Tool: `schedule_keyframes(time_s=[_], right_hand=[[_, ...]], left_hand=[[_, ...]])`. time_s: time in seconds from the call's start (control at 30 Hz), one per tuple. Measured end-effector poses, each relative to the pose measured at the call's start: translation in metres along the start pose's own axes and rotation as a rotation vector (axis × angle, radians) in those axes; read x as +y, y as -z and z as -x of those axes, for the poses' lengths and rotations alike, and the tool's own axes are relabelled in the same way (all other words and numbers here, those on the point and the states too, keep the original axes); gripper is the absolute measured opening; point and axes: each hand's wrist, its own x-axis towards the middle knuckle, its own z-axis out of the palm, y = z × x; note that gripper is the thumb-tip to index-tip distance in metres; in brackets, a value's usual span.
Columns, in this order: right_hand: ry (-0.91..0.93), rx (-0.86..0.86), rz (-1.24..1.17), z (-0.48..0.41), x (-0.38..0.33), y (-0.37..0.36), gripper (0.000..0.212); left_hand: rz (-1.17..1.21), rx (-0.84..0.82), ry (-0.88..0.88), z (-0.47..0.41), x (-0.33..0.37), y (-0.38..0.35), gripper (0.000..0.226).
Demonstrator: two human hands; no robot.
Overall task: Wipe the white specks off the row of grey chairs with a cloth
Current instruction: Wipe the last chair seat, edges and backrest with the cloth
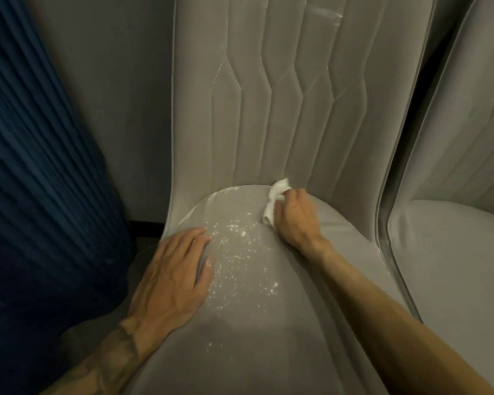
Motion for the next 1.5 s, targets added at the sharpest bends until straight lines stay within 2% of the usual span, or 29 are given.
schedule_keyframes(time_s=[0.07,0.13,0.2,0.3,0.37,0.47,0.57,0.63,0.7,0.77,0.87,0.97,1.03,1.17,1.23,1.37,1.5], right_hand=[[0.235,-0.063,-0.105,0.024,-0.031,-0.015,0.025],[0.379,-0.125,-0.101,0.033,-0.033,-0.014,0.024],[0.375,-0.132,-0.045,0.018,-0.015,-0.006,0.025],[0.150,-0.050,0.043,-0.016,0.004,-0.002,0.029],[0.094,-0.033,0.033,-0.019,-0.015,-0.007,0.028],[0.314,-0.146,-0.132,0.012,-0.053,-0.019,0.027],[0.519,-0.235,-0.143,0.032,-0.049,-0.009,0.026],[0.469,-0.197,-0.086,0.015,-0.031,-0.003,0.027],[0.280,-0.143,0.026,-0.008,-0.019,-0.001,0.029],[0.219,-0.099,0.052,-0.016,-0.030,-0.005,0.028],[0.394,-0.173,-0.173,0.008,-0.067,-0.015,0.019],[0.575,-0.244,-0.132,0.029,-0.062,-0.012,0.025],[0.520,-0.217,-0.065,0.014,-0.038,-0.003,0.027],[0.229,-0.082,0.017,-0.016,-0.017,0.000,0.028],[0.257,-0.095,-0.012,-0.003,-0.037,-0.010,0.028],[0.515,-0.205,-0.115,0.025,-0.057,-0.019,0.025],[0.351,-0.172,-0.052,-0.009,-0.053,-0.012,0.030]], left_hand=[[0.003,-0.002,0.008,0.000,-0.001,0.000,0.056],[0.014,0.004,0.011,-0.001,-0.002,0.000,0.055],[0.020,0.004,0.004,0.000,-0.001,0.000,0.052],[0.027,0.007,0.000,-0.001,-0.002,-0.001,0.052],[0.025,-0.003,0.010,-0.002,-0.004,-0.001,0.055],[0.016,0.010,0.005,-0.002,-0.005,-0.002,0.055],[0.017,0.021,-0.003,-0.002,-0.005,-0.003,0.060],[0.011,0.015,-0.002,-0.003,-0.005,-0.004,0.062],[0.021,0.021,0.012,-0.003,-0.006,-0.006,0.062],[0.031,0.020,0.020,-0.003,-0.007,-0.007,0.060],[0.022,0.034,-0.008,-0.004,-0.006,-0.007,0.059],[0.061,0.037,-0.001,-0.004,-0.006,-0.005,0.062],[0.038,0.038,-0.009,-0.003,-0.004,-0.005,0.061],[0.051,0.051,-0.001,-0.002,-0.004,-0.004,0.054],[0.054,0.064,-0.001,-0.003,-0.003,-0.005,0.049],[0.009,0.092,0.044,-0.001,-0.002,-0.002,0.042],[0.016,0.162,0.135,0.013,0.004,0.008,0.029]])
